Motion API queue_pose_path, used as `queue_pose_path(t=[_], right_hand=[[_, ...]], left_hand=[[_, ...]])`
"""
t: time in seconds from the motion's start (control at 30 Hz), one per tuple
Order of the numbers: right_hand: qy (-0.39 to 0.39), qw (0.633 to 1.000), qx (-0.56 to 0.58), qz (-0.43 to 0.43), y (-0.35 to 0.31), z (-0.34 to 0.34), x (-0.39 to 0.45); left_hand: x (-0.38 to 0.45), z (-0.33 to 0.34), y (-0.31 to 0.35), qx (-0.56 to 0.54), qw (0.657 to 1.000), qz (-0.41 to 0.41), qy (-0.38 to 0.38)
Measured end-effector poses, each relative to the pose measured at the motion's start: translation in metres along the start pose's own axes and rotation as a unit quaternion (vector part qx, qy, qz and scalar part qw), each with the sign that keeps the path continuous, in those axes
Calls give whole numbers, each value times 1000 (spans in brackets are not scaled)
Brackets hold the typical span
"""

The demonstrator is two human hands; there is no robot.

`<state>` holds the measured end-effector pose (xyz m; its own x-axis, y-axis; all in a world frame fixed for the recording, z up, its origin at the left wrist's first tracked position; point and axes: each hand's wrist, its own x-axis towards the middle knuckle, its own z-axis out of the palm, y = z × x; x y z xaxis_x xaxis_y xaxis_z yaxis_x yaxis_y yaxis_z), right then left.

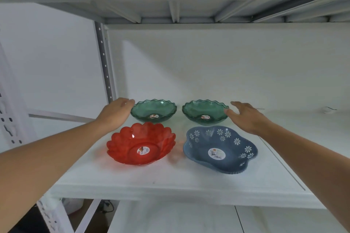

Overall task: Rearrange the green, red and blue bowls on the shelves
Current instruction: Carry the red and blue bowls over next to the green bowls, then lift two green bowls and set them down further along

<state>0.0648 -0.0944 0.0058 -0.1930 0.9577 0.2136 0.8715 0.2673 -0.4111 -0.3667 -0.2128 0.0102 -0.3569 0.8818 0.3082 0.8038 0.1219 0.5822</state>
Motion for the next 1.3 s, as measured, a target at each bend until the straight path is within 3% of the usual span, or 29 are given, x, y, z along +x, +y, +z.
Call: queue_pose_path(t=[0.4,0.57,0.73,0.83,1.0,1.3], right_hand=[[-46,999,1,-15,31,33,82],[-34,996,41,65,23,50,118],[-49,983,47,171,25,66,139],[-43,968,143,200,27,76,155],[-57,922,271,270,28,84,171],[-18,897,334,288,42,86,196]], left_hand=[[46,16,5,55,998,-18,21],[101,40,-25,8,997,-67,-26],[139,64,-50,-81,979,-184,-42],[155,78,-57,-144,955,-252,-67],[169,97,-49,-196,931,-301,-64],[182,96,-25,-281,905,-315,-59]])
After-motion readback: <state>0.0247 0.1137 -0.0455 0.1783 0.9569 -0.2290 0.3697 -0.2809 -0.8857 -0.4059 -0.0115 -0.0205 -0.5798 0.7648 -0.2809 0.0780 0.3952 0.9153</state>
